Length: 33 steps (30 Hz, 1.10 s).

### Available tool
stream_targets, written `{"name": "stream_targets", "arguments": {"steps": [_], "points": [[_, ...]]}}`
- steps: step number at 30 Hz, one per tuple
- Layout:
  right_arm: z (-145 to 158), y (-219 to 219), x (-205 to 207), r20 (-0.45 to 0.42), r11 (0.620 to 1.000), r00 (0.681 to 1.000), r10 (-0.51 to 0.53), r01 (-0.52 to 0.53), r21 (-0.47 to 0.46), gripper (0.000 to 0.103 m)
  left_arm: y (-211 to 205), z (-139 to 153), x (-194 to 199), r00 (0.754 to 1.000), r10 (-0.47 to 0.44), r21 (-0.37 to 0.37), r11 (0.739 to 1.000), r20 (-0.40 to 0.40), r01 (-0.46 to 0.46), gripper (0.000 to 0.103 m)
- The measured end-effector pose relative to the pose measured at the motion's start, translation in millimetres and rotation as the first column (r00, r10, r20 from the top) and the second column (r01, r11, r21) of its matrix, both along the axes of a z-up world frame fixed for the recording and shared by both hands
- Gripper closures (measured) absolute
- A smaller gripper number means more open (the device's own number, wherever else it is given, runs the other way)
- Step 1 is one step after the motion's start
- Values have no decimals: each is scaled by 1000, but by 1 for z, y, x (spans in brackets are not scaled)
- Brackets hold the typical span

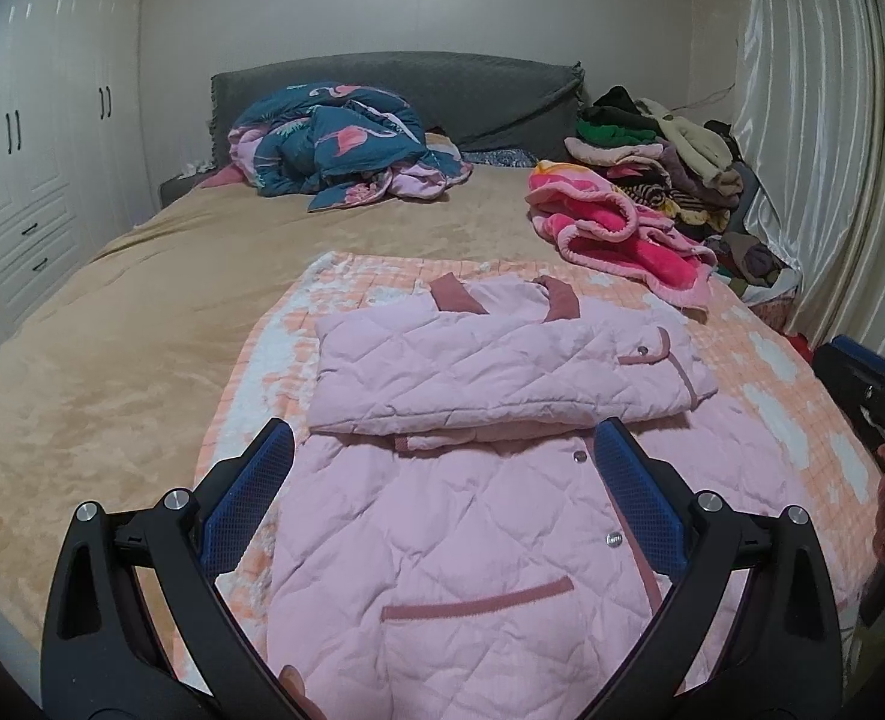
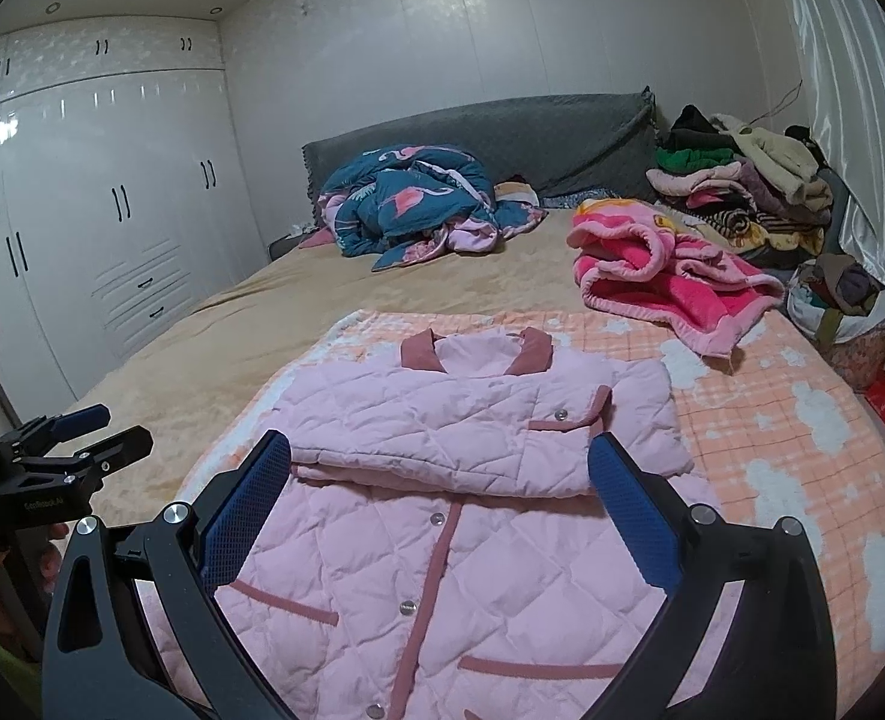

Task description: Fold large clothes

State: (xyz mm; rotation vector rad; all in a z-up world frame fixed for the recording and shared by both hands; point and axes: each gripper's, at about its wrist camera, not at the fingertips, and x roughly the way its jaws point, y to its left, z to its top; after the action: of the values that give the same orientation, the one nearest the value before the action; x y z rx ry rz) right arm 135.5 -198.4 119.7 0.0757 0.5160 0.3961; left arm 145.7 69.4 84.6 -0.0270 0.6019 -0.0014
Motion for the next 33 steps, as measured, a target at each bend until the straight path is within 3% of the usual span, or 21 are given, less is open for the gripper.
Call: {"name": "stream_targets", "arguments": {"steps": [14,22,33], "points": [[-15,-29,-28,-40,999,999,-22,20,-45,4,1,-26,-27,998,21,0,1000,-65,-21,9],[-43,-50,-36,-111,995,992,-52,43,-86,4,15,-48,-38,991,60,-32,997,-118,-65,9],[-88,-80,-46,-202,990,974,-104,81,-119,4,42,-81,-56,972,128,-11,991,-198,-133,9]]}}
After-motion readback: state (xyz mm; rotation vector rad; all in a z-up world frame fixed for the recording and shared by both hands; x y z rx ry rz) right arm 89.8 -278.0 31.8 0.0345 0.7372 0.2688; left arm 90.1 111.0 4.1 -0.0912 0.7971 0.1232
